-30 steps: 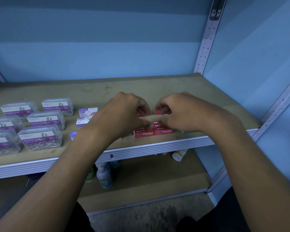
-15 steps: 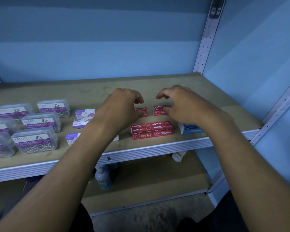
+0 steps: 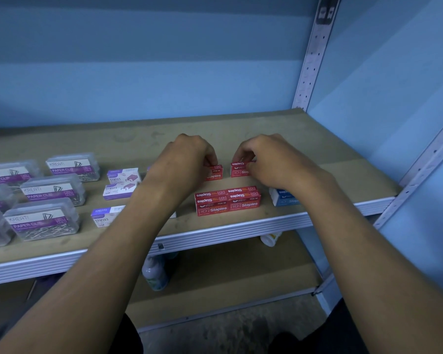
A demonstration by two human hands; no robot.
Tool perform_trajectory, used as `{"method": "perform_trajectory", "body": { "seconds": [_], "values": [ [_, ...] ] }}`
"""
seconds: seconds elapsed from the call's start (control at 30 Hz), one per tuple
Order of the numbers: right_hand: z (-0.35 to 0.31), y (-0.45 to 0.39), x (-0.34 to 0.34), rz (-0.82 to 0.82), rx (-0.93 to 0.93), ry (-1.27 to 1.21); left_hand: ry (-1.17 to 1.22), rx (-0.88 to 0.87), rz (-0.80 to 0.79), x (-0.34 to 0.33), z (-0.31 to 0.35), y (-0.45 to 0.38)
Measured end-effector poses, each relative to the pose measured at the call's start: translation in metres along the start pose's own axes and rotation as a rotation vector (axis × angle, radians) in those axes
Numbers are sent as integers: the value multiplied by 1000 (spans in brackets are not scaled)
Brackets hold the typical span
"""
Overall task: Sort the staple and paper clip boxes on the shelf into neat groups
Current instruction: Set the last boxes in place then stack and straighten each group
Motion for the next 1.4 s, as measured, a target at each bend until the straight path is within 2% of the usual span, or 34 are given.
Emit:
{"method": "perform_trajectory", "body": {
  "seconds": [0.63, 1.4],
  "values": [
    [-18, 17, 9, 42, 46, -20, 37, -36, 44, 11, 8, 18],
    [-30, 40, 12, -81, 40, 55, 86, -25, -96, 16, 13, 38]
  ]
}}
Point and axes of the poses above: each hand's wrist, its own y-axis away from the middle knuckle, its own x-axis out of the back of the hand, z = x × y, the point moved 4 cm from there along -y, towards the middle knuckle, and after that the axes turned 5 degrees about -x, right-handed, at the moved point
